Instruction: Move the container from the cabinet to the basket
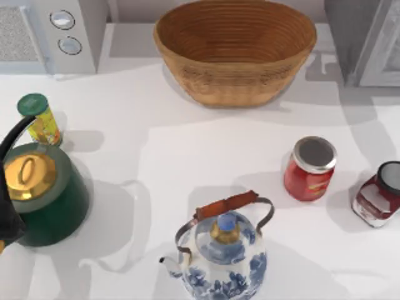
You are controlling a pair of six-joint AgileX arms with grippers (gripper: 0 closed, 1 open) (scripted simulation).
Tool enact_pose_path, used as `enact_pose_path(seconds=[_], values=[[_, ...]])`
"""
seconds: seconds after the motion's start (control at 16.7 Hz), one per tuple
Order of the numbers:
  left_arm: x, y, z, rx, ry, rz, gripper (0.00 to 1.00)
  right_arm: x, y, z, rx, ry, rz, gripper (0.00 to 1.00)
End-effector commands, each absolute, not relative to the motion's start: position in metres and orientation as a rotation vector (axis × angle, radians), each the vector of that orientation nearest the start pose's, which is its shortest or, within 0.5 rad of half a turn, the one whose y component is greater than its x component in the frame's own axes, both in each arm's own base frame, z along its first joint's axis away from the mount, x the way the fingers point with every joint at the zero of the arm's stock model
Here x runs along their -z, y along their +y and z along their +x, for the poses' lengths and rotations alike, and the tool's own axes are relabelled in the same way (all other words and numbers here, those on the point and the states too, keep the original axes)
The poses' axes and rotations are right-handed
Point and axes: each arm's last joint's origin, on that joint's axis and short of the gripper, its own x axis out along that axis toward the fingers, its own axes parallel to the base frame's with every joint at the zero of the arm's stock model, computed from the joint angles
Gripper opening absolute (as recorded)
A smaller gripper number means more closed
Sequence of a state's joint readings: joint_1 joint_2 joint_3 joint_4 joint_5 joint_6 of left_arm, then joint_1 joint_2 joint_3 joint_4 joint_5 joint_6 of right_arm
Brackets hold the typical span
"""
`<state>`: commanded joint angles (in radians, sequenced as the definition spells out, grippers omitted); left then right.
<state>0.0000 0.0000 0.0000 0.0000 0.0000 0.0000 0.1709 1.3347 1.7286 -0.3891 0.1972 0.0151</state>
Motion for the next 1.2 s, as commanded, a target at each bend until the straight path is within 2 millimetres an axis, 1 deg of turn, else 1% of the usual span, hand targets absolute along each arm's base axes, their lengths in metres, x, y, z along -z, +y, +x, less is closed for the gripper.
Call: enact_pose_path(seconds=[0.3, 0.42, 0.78, 0.9, 1.08, 1.2], values=[[-0.16, -0.001, 0.106, 0.0, 0.0, 0.0, 1.0, -0.508, 0.045, 0.262, 0.013, -0.013, 0.002, 1.0], [-0.16, -0.001, 0.106, 0.0, 0.0, 0.0, 1.0, -0.508, 0.045, 0.272, 0.016, -0.01, 0.001, 1.0], [-0.16, -0.001, 0.106, 0.0, 0.0, 0.0, 1.0, -0.507, 0.044, 0.318, 0.017, -0.009, 0.001, 1.0], [-0.16, -0.001, 0.106, 0.0, 0.0, 0.0, 1.0, -0.507, 0.043, 0.323, 0.017, -0.009, 0.001, 1.0], [-0.16, -0.001, 0.106, 0.0, 0.0, 0.0, 1.0, -0.507, 0.043, 0.323, 0.017, -0.009, 0.001, 1.0], [-0.16, -0.001, 0.106, 0.0, 0.0, 0.0, 1.0, -0.507, 0.043, 0.323, 0.017, -0.009, 0.001, 0.85]])
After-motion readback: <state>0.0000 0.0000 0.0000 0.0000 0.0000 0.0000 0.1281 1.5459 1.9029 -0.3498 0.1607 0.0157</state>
